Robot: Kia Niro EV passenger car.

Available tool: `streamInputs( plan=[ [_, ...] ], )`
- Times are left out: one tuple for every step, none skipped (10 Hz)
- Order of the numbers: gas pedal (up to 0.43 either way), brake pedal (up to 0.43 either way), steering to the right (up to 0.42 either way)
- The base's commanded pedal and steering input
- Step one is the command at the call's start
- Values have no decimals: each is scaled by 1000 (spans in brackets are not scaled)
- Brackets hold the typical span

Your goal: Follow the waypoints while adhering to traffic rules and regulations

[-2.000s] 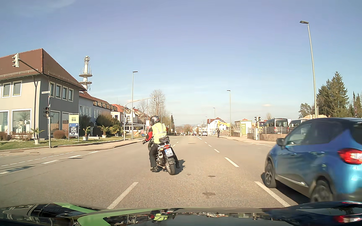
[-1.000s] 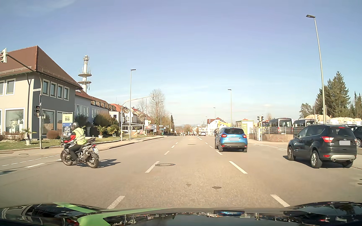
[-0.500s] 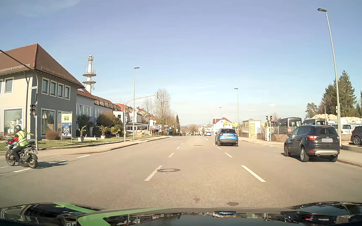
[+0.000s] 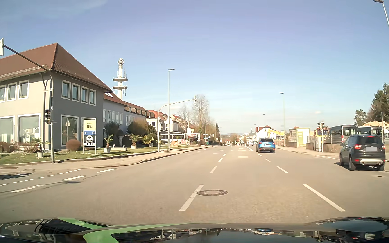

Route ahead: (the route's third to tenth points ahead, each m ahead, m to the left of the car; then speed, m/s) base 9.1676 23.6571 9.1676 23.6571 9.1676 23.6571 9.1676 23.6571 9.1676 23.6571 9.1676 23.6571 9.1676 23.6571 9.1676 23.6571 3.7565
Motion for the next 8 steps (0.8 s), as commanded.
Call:
streamInputs(
  plan=[
    [228,0,-458],
    [228,0,-496],
    [228,0,-544],
    [228,0,-580],
    [228,0,-611],
    [228,0,-627],
    [209,0,-632],
    [209,0,-631]
  ],
)
